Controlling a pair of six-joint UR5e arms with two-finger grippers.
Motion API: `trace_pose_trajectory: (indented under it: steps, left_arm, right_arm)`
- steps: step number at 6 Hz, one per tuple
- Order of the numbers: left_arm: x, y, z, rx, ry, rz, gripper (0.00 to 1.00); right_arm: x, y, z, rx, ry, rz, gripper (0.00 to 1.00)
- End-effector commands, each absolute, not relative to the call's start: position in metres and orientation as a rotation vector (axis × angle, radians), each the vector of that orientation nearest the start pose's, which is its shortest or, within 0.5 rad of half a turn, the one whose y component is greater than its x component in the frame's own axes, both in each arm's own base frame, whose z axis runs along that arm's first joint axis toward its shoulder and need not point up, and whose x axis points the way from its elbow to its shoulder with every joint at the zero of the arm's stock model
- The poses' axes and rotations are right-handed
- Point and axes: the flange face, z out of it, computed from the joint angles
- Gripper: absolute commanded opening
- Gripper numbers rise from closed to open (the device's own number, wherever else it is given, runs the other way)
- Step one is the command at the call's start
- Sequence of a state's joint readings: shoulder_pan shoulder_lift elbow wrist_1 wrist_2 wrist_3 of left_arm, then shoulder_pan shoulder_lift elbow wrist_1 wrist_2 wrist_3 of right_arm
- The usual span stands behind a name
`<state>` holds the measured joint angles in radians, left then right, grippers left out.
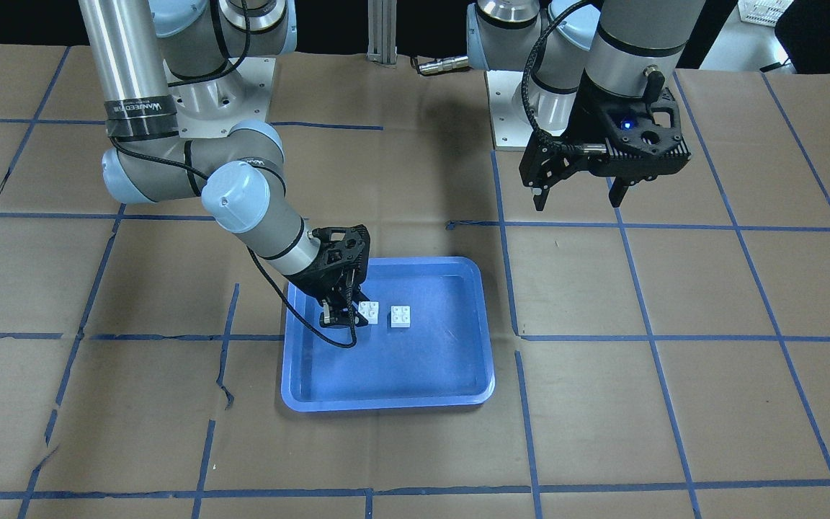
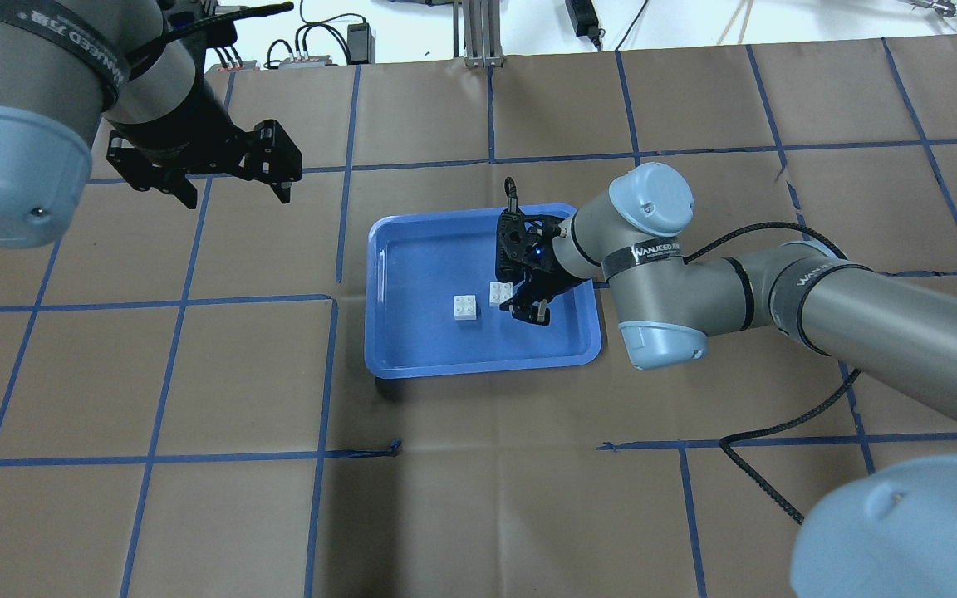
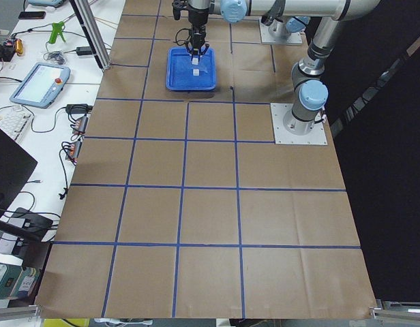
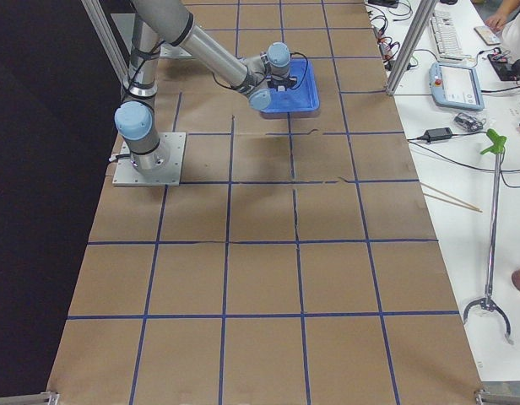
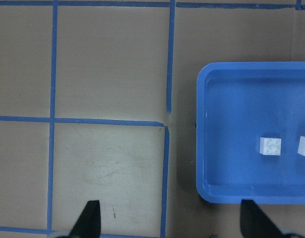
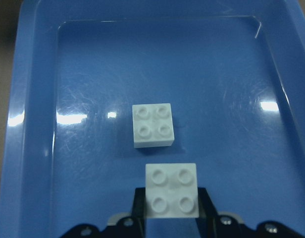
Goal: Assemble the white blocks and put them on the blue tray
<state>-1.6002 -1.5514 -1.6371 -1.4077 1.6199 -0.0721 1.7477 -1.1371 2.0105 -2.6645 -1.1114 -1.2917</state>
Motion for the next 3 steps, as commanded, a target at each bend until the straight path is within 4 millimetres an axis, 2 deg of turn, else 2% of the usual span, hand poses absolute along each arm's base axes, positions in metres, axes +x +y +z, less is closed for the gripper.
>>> trace_pose_trajectory:
  steps: [1,3]
  left_arm:
    - [-0.1405,-0.4888,0.4812,-0.076,3.085,-0.179,1.00]
    - [-0.1393,-0.4912,0.4784,-0.081,3.087,-0.182,1.00]
  right_arm:
    - [0.2745,-0.5100,0.1700,-1.899,2.059,-0.614,0.24]
    - [0.2834,-0.5069,0.1698,-1.892,2.057,-0.605,0.24]
